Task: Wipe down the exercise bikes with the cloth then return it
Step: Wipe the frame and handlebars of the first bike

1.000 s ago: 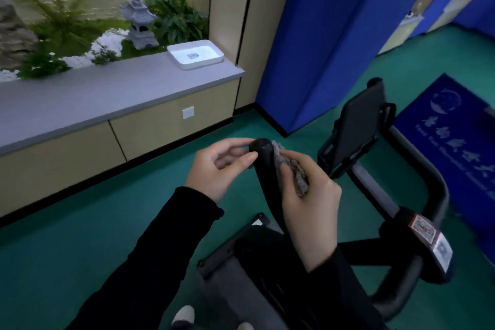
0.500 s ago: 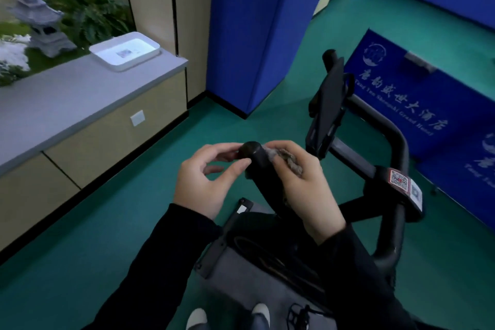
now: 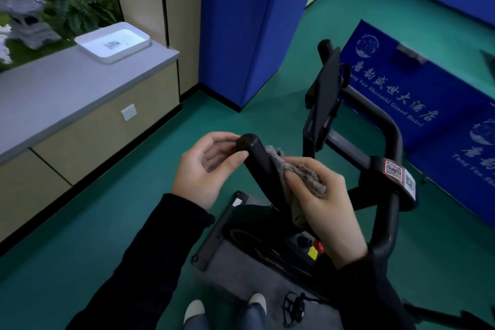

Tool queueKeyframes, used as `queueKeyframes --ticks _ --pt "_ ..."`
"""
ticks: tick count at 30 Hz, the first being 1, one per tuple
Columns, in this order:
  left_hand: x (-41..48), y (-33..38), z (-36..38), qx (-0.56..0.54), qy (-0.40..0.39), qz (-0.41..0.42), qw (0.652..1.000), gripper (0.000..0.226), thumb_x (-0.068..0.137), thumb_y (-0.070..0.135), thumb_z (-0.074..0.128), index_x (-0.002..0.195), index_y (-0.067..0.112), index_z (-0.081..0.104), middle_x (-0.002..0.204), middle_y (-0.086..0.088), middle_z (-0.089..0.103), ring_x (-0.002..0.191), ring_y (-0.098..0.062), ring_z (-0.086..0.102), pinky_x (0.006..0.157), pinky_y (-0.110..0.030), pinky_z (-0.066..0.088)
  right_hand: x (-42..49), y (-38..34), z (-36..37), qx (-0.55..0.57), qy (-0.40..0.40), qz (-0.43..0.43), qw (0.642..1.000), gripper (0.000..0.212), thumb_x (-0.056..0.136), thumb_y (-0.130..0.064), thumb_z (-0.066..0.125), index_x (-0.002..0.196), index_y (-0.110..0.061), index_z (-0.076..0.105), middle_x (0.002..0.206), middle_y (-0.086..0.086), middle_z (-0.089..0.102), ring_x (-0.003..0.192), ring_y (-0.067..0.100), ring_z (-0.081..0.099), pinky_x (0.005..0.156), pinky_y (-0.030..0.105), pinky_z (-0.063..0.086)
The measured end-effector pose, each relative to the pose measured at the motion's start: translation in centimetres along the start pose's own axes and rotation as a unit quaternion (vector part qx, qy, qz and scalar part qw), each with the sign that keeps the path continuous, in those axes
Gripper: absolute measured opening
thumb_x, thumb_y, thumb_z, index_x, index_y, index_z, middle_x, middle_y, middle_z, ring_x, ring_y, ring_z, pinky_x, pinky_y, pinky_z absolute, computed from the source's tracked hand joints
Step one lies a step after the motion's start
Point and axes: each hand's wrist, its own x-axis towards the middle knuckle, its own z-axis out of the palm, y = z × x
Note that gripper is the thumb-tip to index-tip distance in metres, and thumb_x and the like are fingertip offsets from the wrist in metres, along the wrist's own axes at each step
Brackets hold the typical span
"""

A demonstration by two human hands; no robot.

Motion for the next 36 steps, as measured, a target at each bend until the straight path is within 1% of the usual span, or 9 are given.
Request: queueKeyframes --ticks 5,9,12,15,20,24,29,33,36 --pt "0.1 0.1 0.1 -0.006 -0.002 -0.002 1.0 0.027 0.066 0.022 0.069 0.092 0.017 0.063 0.082 0.007 0.072 0.081 -0.004 0.067 0.079 -0.017 0.052 -0.3 0.0 0.9 0.003 0.033 -0.011 0.999 0.015 0.088 -0.01 0.065 0.098 -0.02 0.071 0.113 -0.004 0.067 0.109 0.006 0.06 0.1 0.034 0.045" --pt "-0.1 0.0 0.1 -0.005 0.001 -0.005 1.0 0.021 0.073 0.014 0.07 0.092 0.017 0.063 0.083 0.003 0.07 0.077 -0.003 0.066 0.078 -0.018 0.052 -0.6 0.4 0.8 -0.024 0.046 -0.04 0.998 0.012 0.089 -0.01 0.065 0.098 -0.015 0.071 0.097 -0.006 0.072 0.095 0.005 0.065 0.089 0.032 0.051" --pt "-0.2 0.0 0.2 0.0 0.004 0.003 1.0 0.02 0.078 0.004 0.069 0.091 0.017 0.062 0.082 0.002 0.069 0.074 -0.002 0.065 0.077 -0.017 0.053 -1.7 1.0 1.3 -0.047 0.104 -0.101 0.988 0.011 0.087 -0.002 0.065 0.095 -0.008 0.07 0.097 0.002 0.068 0.096 0.008 0.063 0.087 0.025 0.048" --pt "-0.2 0.0 0.2 0.002 0.009 0.003 1.0 0.02 0.078 0.005 0.069 0.091 0.019 0.063 0.081 0.004 0.069 0.073 -0.001 0.064 0.075 -0.017 0.053 -2.9 1.1 2.2 -0.047 0.145 -0.146 0.977 0.012 0.086 -0.007 0.064 0.096 -0.005 0.07 0.097 0.008 0.063 0.096 0.007 0.06 0.087 0.018 0.045" --pt "0.0 0.1 0.2 -0.002 0.019 0.005 1.0 0.02 0.078 0.005 0.069 0.091 0.019 0.063 0.081 0.002 0.069 0.074 -0.002 0.065 0.075 -0.019 0.052 -1.5 -1.2 4.1 -0.03 0.178 -0.195 0.964 0.012 0.086 -0.01 0.064 0.094 -0.004 0.071 0.093 0.011 0.062 0.09 0.008 0.059 0.082 0.015 0.043" --pt "-0.1 -0.1 0.4 -0.002 0.028 0.006 1.0 0.02 0.079 0.003 0.069 0.09 0.019 0.063 0.081 0.001 0.069 0.075 -0.003 0.065 0.076 -0.019 0.053 -2.0 -0.4 4.0 -0.037 0.173 -0.195 0.965 0.011 0.086 -0.01 0.066 0.093 -0.004 0.072 0.091 0.009 0.062 0.089 0.009 0.06 0.082 0.016 0.044" --pt "-0.3 -0.3 0.5 -0.008 0.039 0.011 0.999 0.02 0.08 0.005 0.07 0.089 0.021 0.064 0.068 0.01 0.07 0.07 -0.001 0.065 0.071 -0.016 0.051 -3.4 1.0 3.5 -0.015 0.169 -0.17 0.971 0.01 0.084 -0.01 0.067 0.092 -0.007 0.072 0.09 0.008 0.063 0.088 0.005 0.06 0.08 0.015 0.044" --pt "-0.4 -0.4 0.6 -0.004 0.042 0.016 0.999 0.018 0.08 0.007 0.069 0.088 0.022 0.064 0.066 0.01 0.069 0.068 -0.003 0.063 0.068 -0.016 0.05 -2.1 -0.2 4.5 -0.008 0.189 -0.198 0.962 0.011 0.084 -0.009 0.068 0.094 -0.005 0.072 0.092 0.007 0.06 0.089 0.003 0.057 0.082 0.013 0.042" --pt "-0.5 -0.6 0.7 -0.01 0.048 0.013 0.999 0.018 0.08 0.007 0.069 0.088 0.022 0.064 0.066 0.009 0.068 0.067 -0.003 0.063 0.068 -0.017 0.051 -2.8 0.8 4.1 -0.039 0.171 -0.214 0.961 0.011 0.083 -0.006 0.069 0.094 -0.004 0.072 0.092 0.008 0.058 0.09 0.004 0.056 0.083 0.013 0.041"
